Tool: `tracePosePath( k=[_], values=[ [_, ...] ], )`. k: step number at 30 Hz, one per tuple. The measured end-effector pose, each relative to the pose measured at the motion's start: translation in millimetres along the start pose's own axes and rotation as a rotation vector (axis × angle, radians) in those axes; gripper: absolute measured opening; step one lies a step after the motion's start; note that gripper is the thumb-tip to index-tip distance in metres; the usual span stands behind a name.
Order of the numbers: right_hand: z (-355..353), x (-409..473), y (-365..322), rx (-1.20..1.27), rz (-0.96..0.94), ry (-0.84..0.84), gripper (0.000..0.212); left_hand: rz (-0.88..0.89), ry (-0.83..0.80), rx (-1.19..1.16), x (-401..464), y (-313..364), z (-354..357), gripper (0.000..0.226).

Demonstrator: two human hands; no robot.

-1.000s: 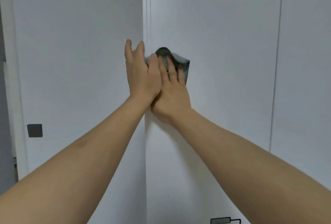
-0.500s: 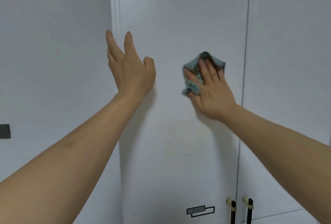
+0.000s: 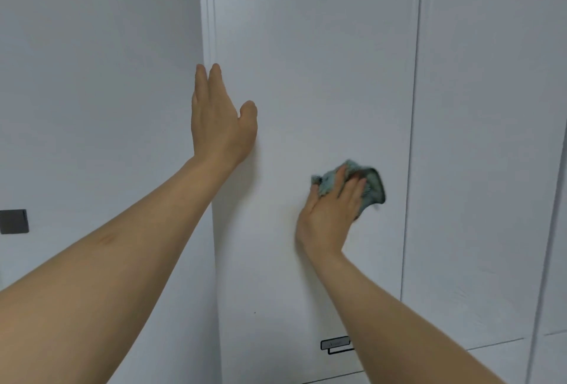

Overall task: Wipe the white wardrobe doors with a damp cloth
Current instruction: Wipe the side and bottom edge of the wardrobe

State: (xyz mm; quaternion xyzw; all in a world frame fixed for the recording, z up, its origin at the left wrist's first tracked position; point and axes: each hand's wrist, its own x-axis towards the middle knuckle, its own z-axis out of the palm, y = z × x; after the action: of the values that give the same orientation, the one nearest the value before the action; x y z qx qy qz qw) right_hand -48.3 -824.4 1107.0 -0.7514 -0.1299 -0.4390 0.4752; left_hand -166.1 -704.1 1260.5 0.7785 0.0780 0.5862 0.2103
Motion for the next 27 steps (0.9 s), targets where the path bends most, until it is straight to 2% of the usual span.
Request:
tracePosePath(
  k=[3, 6, 8, 9, 11, 13, 14, 16, 18, 20, 22, 24, 27],
  values=[
    [6, -35, -32, 0.1, -0.179, -0.085, 0.053, -0.012, -0.051, -0.054, -2, 2, -6, 0.077],
    [-2, -61, -71, 0.302, -0.227, -0.338, 0.048, -0.044, -0.104, -0.104, -2, 11, -18, 0.075],
    [-22, -56, -91, 0.424, -0.168, -0.521, 0.028, -0.007, -0.101, -0.145, -7, 15, -26, 0.073],
    [-35, -47, -100, 0.473, -0.119, -0.602, 0.025, 0.047, -0.082, -0.16, -11, 15, -30, 0.072],
    [-61, -20, -112, 0.527, 0.012, -0.716, 0.041, 0.171, -0.101, -0.193, -17, 16, -39, 0.064],
    [-85, 6, -114, 0.68, 0.197, -0.852, 0.042, 0.169, -0.277, -0.26, -20, 18, -44, 0.045],
    [-97, 17, -113, 0.768, 0.271, -0.917, 0.039, 0.102, -0.405, -0.325, -22, 20, -43, 0.037],
    [-122, 36, -107, 0.843, 0.38, -1.002, 0.039, -0.113, -0.677, -0.459, -30, 25, -45, 0.041],
    [-142, 51, -102, 0.817, 0.408, -1.023, 0.038, -0.28, -0.91, -0.56, -38, 25, -42, 0.04],
    [-158, 64, -98, 0.753, 0.385, -0.994, 0.038, -0.335, -1.055, -0.638, -46, 23, -34, 0.034],
    [-166, 77, -92, 0.624, 0.333, -0.937, 0.038, -0.334, -1.037, -0.637, -52, 27, -25, 0.023],
    [-170, 88, -84, 0.421, 0.22, -0.867, 0.038, -0.347, -0.933, -0.58, -57, 37, -17, 0.011],
    [-168, 94, -72, 0.121, -0.019, -0.663, 0.029, -0.455, -0.864, -0.569, -61, 51, -4, 0.015]
  ],
)
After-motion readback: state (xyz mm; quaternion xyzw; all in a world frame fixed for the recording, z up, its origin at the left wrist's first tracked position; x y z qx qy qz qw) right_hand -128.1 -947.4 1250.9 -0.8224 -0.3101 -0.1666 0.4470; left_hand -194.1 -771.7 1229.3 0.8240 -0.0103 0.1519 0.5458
